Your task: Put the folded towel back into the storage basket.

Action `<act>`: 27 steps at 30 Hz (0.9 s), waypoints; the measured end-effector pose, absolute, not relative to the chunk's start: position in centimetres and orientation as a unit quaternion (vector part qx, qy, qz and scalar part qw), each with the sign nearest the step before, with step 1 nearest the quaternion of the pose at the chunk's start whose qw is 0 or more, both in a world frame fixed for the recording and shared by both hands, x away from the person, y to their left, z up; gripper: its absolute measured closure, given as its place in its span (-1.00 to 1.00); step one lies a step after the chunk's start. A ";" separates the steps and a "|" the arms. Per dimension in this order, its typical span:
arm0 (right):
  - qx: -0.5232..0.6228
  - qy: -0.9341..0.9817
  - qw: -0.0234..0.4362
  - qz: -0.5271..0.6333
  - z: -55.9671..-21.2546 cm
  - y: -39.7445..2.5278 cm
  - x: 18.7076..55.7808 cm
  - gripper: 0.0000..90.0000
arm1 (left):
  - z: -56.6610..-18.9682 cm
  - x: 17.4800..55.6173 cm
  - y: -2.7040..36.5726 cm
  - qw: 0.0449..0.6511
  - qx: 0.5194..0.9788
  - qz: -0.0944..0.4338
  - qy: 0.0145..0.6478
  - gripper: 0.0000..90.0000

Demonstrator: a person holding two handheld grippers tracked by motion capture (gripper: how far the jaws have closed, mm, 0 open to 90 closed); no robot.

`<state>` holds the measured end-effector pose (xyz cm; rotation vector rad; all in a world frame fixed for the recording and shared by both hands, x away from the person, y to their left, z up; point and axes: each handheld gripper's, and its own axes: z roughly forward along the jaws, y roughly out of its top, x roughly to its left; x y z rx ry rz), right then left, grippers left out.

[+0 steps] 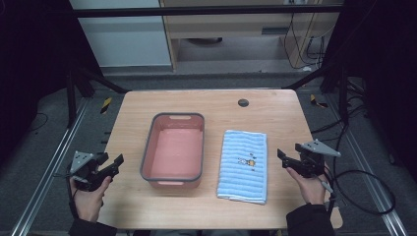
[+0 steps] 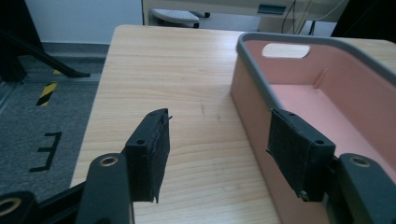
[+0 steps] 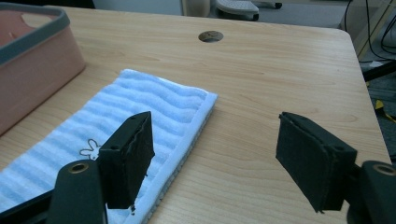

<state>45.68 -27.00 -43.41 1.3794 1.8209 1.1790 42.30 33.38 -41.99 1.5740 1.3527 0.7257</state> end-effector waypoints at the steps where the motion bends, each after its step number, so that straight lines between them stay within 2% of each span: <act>1: 0.514 0.678 0.282 0.444 -43.3 -27.0 45.7 -0.40 | -41.8 42.2 33.1 0.457 0.638 0.296 0.544 -0.12; 16: 0.491 0.685 0.280 0.459 -40.4 -27.1 46.5 -0.40 | -39.5 42.2 28.8 0.490 0.660 0.279 0.497 -0.11; 27: 0.465 0.696 0.289 0.465 -38.5 -25.8 47.7 -0.40 | -38.2 42.5 23.8 0.508 0.678 0.267 0.459 -0.15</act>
